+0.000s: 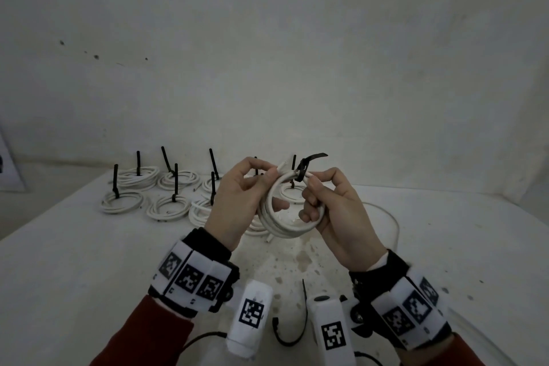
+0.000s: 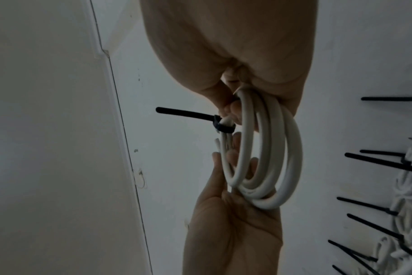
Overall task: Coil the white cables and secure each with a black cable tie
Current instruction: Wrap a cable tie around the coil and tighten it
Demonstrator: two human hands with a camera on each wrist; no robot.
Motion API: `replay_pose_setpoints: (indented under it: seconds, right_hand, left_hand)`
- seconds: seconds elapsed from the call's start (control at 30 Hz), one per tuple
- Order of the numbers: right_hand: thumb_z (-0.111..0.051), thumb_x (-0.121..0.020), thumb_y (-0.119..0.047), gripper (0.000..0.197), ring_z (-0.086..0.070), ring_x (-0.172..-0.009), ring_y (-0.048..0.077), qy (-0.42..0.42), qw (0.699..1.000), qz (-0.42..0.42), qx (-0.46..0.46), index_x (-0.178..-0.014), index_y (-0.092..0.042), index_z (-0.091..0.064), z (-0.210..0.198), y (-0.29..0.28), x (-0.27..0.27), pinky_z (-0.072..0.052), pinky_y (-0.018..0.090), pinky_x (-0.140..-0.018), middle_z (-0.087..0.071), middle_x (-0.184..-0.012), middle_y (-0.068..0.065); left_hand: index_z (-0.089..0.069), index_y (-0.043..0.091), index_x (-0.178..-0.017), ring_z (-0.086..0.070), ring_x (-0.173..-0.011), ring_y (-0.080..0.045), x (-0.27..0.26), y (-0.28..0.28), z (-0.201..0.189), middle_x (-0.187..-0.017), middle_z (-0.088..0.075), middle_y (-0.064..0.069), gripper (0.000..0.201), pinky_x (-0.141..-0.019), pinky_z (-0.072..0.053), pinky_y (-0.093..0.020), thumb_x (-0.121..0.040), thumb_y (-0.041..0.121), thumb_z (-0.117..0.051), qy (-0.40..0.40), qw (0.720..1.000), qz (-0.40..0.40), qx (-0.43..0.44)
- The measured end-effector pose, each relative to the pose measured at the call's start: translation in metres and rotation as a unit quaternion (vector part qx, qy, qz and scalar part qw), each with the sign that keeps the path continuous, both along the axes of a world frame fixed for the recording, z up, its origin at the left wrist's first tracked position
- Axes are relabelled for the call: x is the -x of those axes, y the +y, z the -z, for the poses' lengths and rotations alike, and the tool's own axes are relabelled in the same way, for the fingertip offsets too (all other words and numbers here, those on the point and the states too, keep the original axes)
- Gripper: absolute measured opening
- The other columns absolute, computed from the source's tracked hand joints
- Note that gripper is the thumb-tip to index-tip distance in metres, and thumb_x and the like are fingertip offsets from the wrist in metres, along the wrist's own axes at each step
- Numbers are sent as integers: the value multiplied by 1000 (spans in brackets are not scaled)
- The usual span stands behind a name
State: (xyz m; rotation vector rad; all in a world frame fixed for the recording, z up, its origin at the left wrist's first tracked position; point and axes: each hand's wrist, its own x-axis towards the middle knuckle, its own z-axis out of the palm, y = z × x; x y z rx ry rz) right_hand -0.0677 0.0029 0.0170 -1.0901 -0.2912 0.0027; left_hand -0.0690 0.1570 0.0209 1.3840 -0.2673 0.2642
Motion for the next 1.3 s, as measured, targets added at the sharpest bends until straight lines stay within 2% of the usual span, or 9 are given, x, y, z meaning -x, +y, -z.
replay_pose_setpoints:
  seconds: [0.1,0.23,0.37,0.5,0.63,0.8,0.9,1.03,1.3]
  right_hand:
    - [-48,-96,-5,13,-30,-46,13,-15,1000,3,12,-84,-10,-49,-1,-1,1,-33,27,-50,-42,-58,2]
    - [-47,-96,-5,16,-33,-49,13,-38,998,6,39,-82,-11,-49,-1,-4,1,-32,27,-53,-44,-58,1]
    - [-50,-95,-6,17,-44,-60,13,-62,994,2,91,-80,-13,-51,-2,-11,-3,-38,24,-59,-54,-65,3]
    - [-50,-97,-27,25,-52,-74,15,-5,961,40,275,-81,-15,-64,-12,-27,-7,-40,29,-68,-63,-79,-1]
    - [-38,-98,-48,54,-59,-63,21,103,945,-57,305,-83,-5,-68,-19,-34,-5,-44,30,-66,-65,-71,8]
    - [-36,-103,-22,39,-58,-65,21,78,968,-93,220,-92,2,-64,-12,-24,-3,-50,27,-69,-65,-74,8]
    - [-34,-103,-20,38,-38,-55,11,93,971,-106,190,-95,1,-64,-11,-23,-5,-36,23,-57,-46,-62,-1]
    - [-38,-102,-25,38,-21,-45,6,131,972,-106,162,-94,1,-64,-11,-21,-5,-21,18,-45,-24,-52,-7]
    - [-50,-97,-30,29,-13,-39,6,151,979,-72,115,-83,-8,-62,-7,-11,-1,-9,21,-44,-16,-45,-8]
  left_hand:
    - [-61,2,-92,-64,-52,-20,1,2,0,-72,-70,-12,12,-53,-53,-28,-89,14,-62,-21,1000,-19,-12]
    - [-52,5,-95,-61,-48,-19,0,1,-2,-86,-71,-20,21,-55,-54,-29,-85,22,-60,21,997,72,26]
    - [-53,0,-100,-41,-43,-10,-1,-1,-2,-59,-57,-5,25,-49,-46,-23,-88,22,-49,80,978,171,89]
    - [-61,7,-89,-39,-51,-8,-4,10,-1,-59,-48,2,17,-52,-38,-19,-96,19,-51,-13,993,46,-112]
    - [-55,21,-86,-49,-58,-19,-3,15,3,-70,-60,-7,15,-55,-37,-27,-91,35,-52,-201,909,-74,-356]
    - [-53,30,-92,-53,-67,-7,-5,10,6,-74,-59,10,11,-69,-40,-31,-92,39,-47,-304,852,-79,-419]
    - [-46,38,-94,-47,-73,4,-6,13,10,-75,-51,21,9,-82,-26,-35,-90,45,-43,-314,824,-130,-454]
    - [-47,37,-98,-46,-80,4,-5,15,8,-77,-51,25,12,-73,-19,-35,-89,45,-43,-325,799,-164,-479]
    - [-53,36,-100,-46,-81,-5,-6,17,5,-79,-60,18,14,-77,-16,-34,-90,36,-44,-370,704,-209,-568]
